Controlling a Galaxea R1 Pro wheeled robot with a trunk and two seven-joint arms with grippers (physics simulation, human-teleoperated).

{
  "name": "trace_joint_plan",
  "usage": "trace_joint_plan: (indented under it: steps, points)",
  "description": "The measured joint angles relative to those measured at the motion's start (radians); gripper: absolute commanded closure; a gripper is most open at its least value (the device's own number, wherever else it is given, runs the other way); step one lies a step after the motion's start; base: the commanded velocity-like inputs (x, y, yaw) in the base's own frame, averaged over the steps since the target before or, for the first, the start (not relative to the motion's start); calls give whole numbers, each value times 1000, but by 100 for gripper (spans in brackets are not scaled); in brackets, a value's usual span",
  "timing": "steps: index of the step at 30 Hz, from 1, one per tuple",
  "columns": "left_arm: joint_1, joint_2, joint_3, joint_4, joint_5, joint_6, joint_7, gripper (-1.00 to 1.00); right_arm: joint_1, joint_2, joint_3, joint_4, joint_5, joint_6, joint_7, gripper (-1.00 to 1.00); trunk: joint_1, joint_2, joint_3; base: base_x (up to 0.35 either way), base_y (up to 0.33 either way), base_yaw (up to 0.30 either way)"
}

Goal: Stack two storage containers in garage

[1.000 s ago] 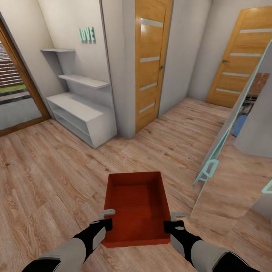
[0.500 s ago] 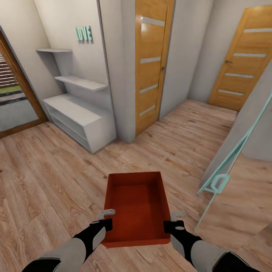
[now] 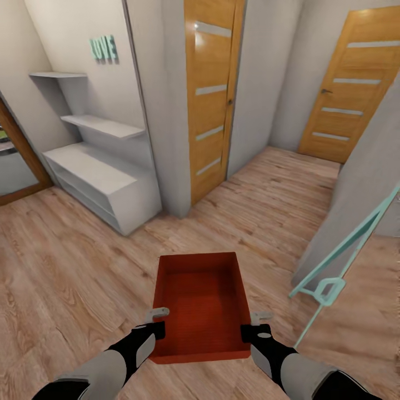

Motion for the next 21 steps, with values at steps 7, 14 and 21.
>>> trace_joint_plan:
  steps: [7,14,21]
  points:
    - [0,0,1,0,-1,0,0,100,0,0,0,1,0,-1,1,100,0,0,0,322,0,-245]
    - [0,0,-4,0,4,-1,1,100,0,1,0,2,-1,-3,0,100,0,0,0,305,0,-28]
    - [0,0,-3,0,4,-1,1,100,0,0,1,1,0,-2,0,100,1,0,0,45,0,-1]
